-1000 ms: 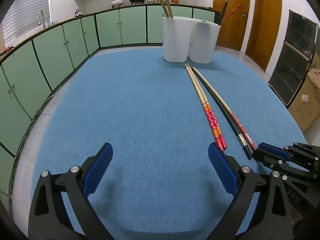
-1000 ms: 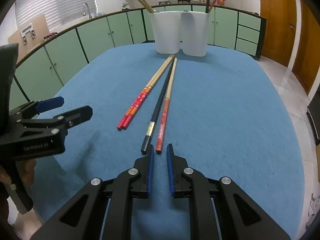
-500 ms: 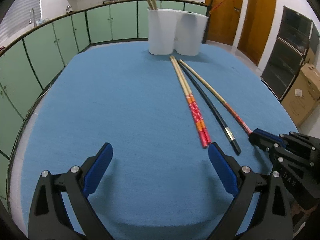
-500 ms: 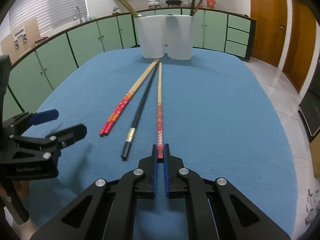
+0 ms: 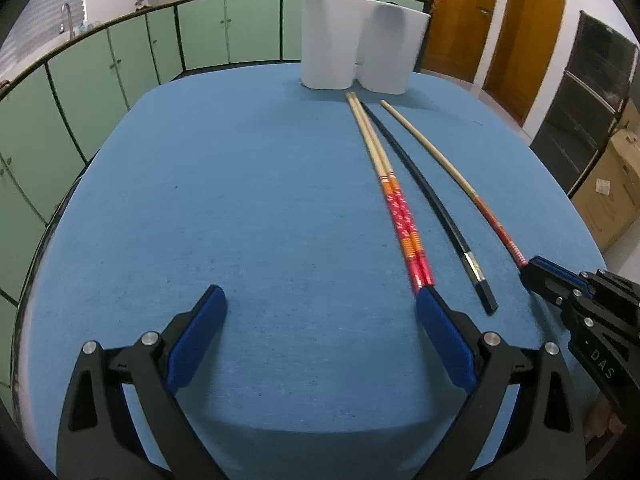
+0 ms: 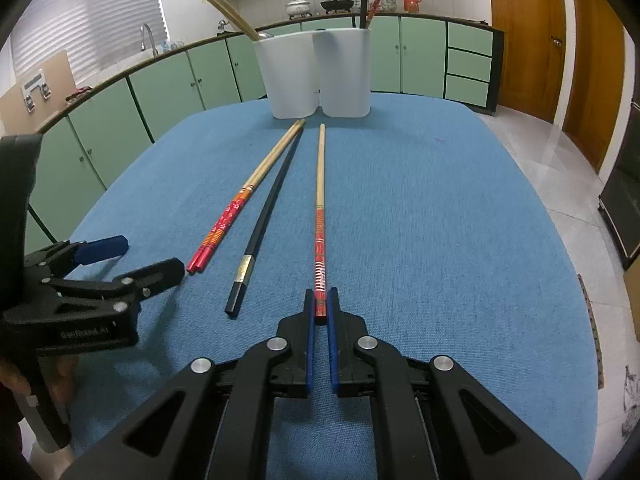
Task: Organize utensils
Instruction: 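Grasp a red-patterned chopstick with the left tool while the right tool grasps another red-patterned chopstick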
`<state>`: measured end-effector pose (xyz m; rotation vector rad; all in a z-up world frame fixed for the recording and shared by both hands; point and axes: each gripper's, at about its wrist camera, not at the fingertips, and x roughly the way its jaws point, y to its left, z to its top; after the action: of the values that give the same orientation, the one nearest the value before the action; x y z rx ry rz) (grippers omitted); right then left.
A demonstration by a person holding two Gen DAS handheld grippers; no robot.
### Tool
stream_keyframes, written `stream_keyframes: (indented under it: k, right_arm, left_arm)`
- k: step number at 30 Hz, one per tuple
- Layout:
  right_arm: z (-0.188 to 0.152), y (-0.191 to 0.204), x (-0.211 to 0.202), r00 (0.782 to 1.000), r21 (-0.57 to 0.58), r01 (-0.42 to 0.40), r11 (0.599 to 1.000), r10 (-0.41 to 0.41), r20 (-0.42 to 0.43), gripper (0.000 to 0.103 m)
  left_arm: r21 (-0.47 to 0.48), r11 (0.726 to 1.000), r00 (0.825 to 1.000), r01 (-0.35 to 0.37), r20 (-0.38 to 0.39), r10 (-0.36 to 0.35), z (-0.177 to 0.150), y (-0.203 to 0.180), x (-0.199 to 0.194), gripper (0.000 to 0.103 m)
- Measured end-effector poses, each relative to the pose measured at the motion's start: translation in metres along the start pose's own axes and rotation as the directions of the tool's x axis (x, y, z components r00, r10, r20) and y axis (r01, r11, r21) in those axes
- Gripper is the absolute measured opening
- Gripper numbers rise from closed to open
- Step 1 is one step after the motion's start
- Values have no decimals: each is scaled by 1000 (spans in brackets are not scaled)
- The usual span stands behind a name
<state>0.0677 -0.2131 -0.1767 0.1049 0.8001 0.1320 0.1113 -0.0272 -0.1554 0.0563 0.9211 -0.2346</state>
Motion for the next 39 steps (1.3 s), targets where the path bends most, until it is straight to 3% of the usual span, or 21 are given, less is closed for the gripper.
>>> stream_keyframes:
  k: [6, 12, 24, 29, 35, 39]
  right_arm:
    - [0, 1, 0, 1000, -1, 2, 1000, -2, -1, 6]
    - [0, 1, 0, 1000, 3, 0, 1000, 0, -2, 6]
    - [-2, -2, 0, 1000, 17, -12, 1000, 12, 2, 6]
    - [-2, -1, 1, 1000, 14, -14, 1000, 14, 1, 6]
    - [-2, -1, 2, 1000, 16, -18, 1000, 18, 2, 6]
    - [-2, -2, 2, 1000, 21, -23, 1000, 23, 3, 6]
  left_arm:
    - [7, 1000, 1000, 18, 8, -18, -1, -2, -4, 93]
    - [53, 999, 1000, -9, -20, 10, 3, -15, 6, 93]
    - [7, 999, 999, -43, -27, 43, 4, -1, 4, 94]
    - [7, 1000, 1000, -21, -19, 21, 5, -7, 4, 93]
    - [32, 999, 1000, -5, 2, 5, 5, -16, 3, 67]
    - [47, 999, 1000, 9, 14, -10, 4, -19, 0, 41]
